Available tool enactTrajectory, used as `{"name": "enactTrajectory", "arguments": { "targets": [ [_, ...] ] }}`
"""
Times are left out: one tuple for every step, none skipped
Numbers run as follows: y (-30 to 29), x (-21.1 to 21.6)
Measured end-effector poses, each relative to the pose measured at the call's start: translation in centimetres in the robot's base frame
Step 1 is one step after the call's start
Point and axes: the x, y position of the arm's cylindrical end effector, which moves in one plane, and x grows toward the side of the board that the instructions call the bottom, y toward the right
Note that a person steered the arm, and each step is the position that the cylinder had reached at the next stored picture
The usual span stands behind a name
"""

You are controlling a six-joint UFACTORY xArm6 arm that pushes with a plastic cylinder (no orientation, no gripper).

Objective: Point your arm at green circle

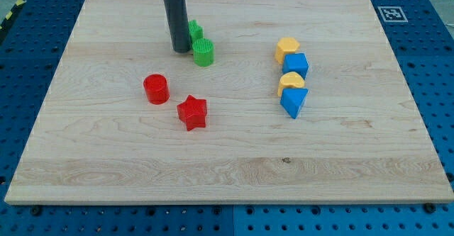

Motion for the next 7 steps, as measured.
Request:
{"name": "enactTrajectory", "arguments": {
  "targets": [
    [1.8, -1.0],
    [3.8, -3.0],
    [3.8, -5.6],
    [3.8, -7.0],
    [2.7, -6.0],
    [-1.7, -3.4],
    [-4.2, 0.5]
  ]
}}
